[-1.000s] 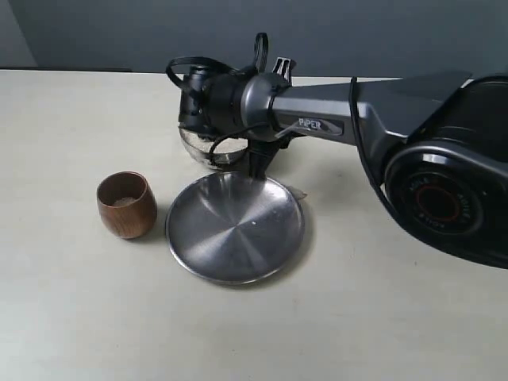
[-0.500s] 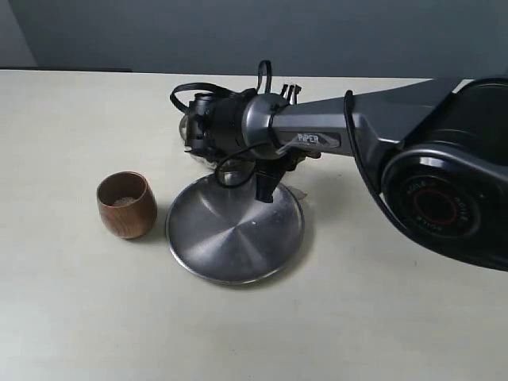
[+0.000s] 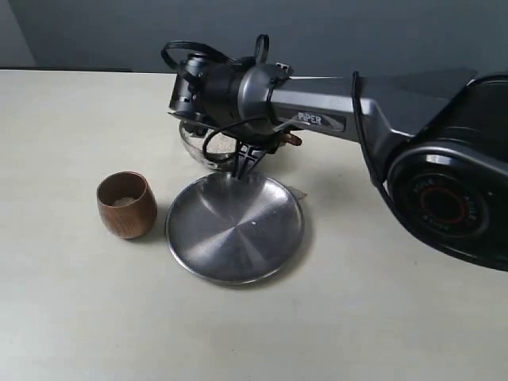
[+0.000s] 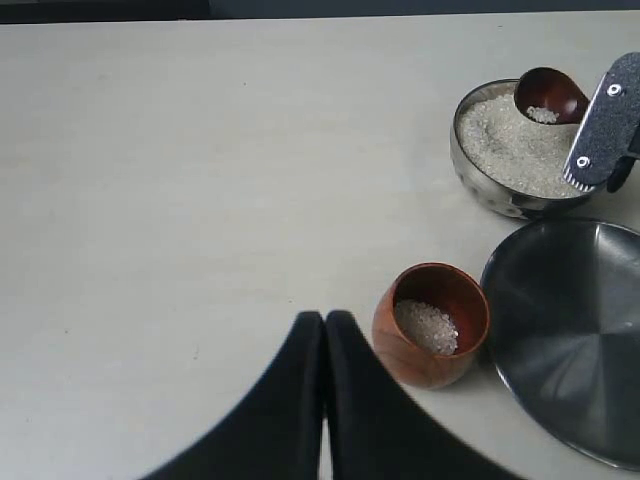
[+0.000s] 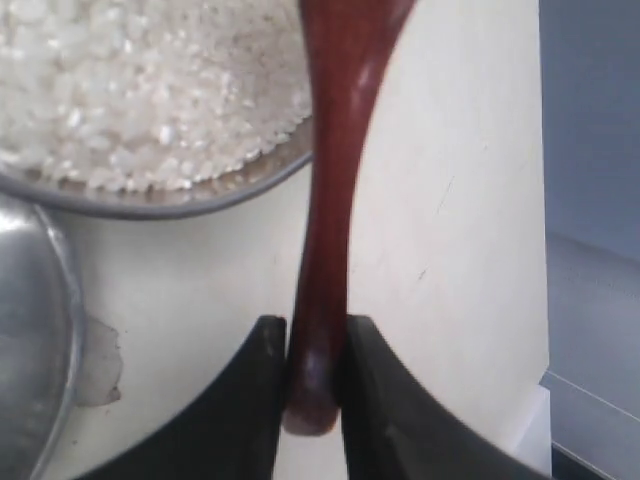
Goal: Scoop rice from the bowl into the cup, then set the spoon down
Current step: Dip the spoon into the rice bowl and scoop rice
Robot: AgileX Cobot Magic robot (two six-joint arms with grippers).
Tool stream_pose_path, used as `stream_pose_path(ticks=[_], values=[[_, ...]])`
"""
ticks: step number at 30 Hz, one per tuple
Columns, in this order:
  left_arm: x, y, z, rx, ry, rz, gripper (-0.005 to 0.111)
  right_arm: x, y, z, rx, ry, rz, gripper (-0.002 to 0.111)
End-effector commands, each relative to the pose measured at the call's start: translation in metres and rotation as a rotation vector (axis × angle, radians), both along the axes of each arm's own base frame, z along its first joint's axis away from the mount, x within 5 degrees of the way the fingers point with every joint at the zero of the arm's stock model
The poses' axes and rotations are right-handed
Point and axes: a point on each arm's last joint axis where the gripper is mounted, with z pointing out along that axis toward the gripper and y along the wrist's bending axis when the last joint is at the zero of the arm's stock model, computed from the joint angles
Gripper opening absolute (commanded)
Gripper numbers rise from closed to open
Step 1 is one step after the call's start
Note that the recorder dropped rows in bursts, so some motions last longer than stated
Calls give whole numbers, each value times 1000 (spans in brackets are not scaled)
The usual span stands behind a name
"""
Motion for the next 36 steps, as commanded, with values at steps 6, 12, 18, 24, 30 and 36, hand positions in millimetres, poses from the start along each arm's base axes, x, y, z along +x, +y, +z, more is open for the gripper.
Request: stream_pose_path(ticks=[6,12,18,24,30,36], values=[[1,0,0,-3,-2,3,0,13,-17,6,19,33,-38,-1],[1,0,0,-3,-2,3,0,21,-24,10,-36,-45,-32,-1],[1,0,0,-3,-2,3,0,25,-25,-1,-86,-52,-18,-1],[1,0,0,-3,-2,3,0,29,-25,-11,-167,-66,30,-1],[1,0,0,-3,-2,3,0,29,-25,-31,-195,-30,35,-1],[1,0,0,-3,-2,3,0,26,-24,-37,-175,21,30,-1]])
